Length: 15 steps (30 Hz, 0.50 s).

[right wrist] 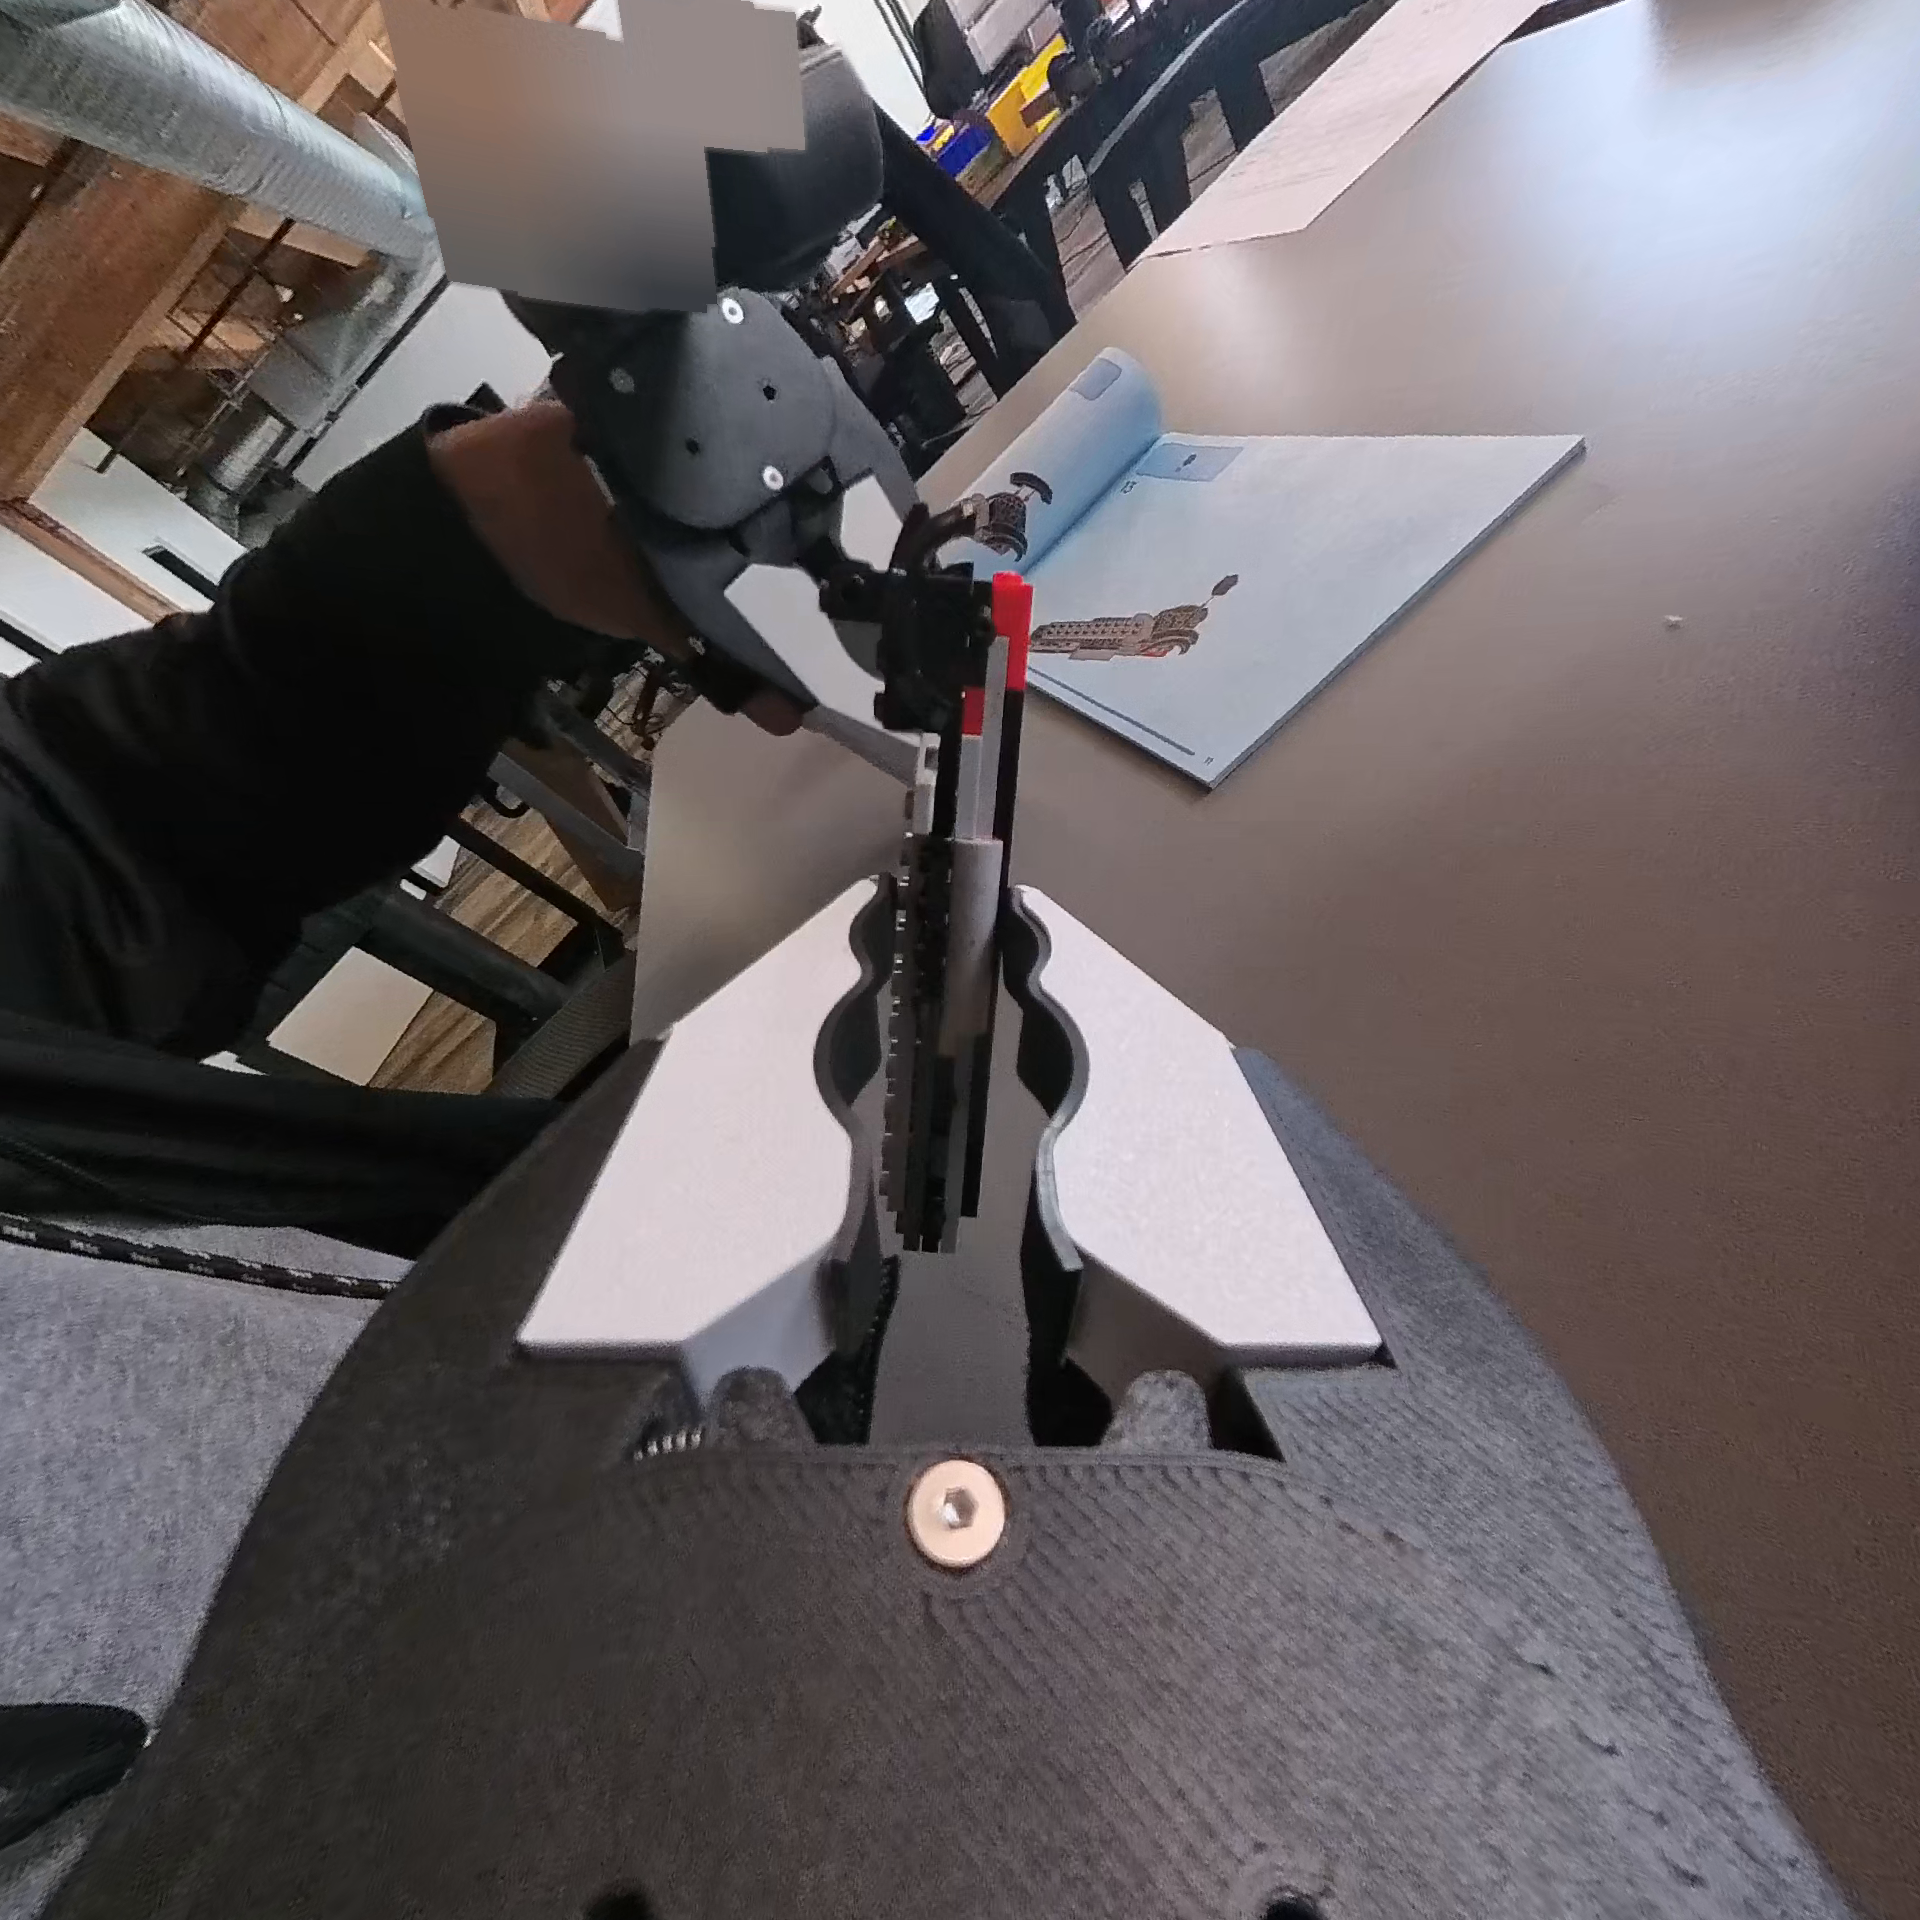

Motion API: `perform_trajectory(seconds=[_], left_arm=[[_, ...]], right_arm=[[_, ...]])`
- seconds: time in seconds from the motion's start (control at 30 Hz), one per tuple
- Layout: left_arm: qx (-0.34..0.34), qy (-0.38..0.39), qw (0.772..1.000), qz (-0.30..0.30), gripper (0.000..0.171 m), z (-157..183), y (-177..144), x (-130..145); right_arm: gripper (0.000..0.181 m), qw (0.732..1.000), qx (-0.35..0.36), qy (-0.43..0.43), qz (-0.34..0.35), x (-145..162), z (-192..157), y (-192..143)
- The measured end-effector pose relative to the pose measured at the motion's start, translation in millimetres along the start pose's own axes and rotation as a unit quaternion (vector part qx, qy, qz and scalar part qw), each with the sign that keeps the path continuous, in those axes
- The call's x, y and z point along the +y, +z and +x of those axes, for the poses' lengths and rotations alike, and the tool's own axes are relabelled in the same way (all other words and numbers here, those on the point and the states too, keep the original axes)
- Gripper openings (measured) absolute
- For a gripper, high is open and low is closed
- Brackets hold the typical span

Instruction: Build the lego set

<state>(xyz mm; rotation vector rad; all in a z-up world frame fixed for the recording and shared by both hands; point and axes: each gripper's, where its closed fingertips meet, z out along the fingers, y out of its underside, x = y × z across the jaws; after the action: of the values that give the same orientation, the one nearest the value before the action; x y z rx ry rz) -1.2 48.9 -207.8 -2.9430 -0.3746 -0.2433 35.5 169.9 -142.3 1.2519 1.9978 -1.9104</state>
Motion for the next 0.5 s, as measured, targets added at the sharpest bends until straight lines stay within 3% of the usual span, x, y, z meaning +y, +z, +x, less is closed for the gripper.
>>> perform_trajectory(seconds=[0.5], left_arm=[[0.004, 0.013, 1.000, 0.019, 0.008, 5.2, -4.5, -3.3]], right_arm=[[0.022, 1.000, -0.001, -0.001, -0.001, 0.2, -0.5, 0.3]])
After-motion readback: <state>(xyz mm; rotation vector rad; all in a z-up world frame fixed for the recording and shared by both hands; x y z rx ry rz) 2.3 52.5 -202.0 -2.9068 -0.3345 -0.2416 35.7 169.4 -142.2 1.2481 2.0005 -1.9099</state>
